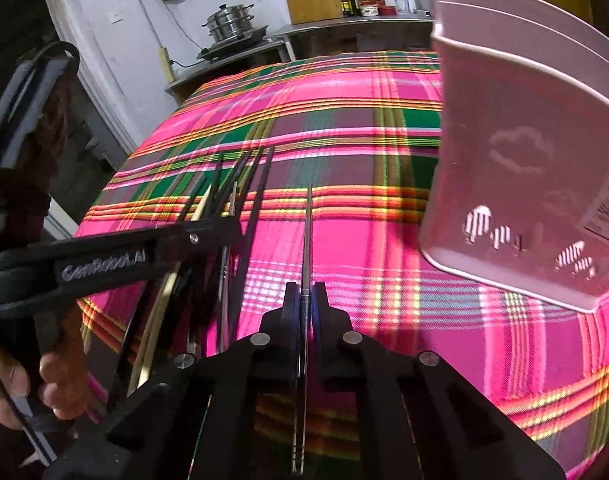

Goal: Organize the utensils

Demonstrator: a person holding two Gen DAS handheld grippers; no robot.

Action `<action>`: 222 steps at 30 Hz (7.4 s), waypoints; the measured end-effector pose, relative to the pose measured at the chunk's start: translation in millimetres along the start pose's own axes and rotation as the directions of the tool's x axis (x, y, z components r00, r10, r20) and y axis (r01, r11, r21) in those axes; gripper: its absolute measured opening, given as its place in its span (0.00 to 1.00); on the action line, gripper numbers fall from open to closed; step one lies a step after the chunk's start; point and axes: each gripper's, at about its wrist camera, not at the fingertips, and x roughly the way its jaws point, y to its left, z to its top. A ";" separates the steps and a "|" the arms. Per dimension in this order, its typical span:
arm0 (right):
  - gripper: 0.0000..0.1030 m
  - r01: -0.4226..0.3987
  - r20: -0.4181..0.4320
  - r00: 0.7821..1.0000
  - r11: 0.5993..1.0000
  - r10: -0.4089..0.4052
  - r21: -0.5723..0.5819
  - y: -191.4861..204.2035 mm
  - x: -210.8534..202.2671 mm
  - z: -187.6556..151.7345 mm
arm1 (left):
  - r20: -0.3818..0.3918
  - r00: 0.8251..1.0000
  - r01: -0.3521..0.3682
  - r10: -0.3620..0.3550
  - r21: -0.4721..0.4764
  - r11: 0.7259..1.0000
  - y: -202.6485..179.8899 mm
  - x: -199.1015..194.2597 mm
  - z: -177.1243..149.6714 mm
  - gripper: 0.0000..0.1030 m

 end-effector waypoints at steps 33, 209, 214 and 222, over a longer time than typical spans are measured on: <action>0.10 0.084 -0.083 0.992 0.994 -0.090 -0.075 14.9 15.7 22.4 | 0.058 0.997 0.045 -0.046 0.018 0.999 1.8 -41.6 5.7 0.00; 0.12 0.148 0.430 0.885 0.983 -0.181 0.110 -35.7 -199.9 65.7 | 0.326 0.924 0.105 -0.202 0.291 0.951 -74.4 -167.2 49.7 0.44; 0.12 0.108 0.412 0.902 0.991 -0.130 0.077 -20.1 -193.9 51.1 | 0.338 0.932 0.062 -0.131 0.209 0.976 -40.5 -168.5 28.9 0.44; 0.12 0.064 0.319 0.945 0.998 -0.069 0.025 1.9 -160.4 27.6 | 0.309 0.950 -0.002 -0.031 0.106 0.994 8.5 -151.6 -3.4 0.40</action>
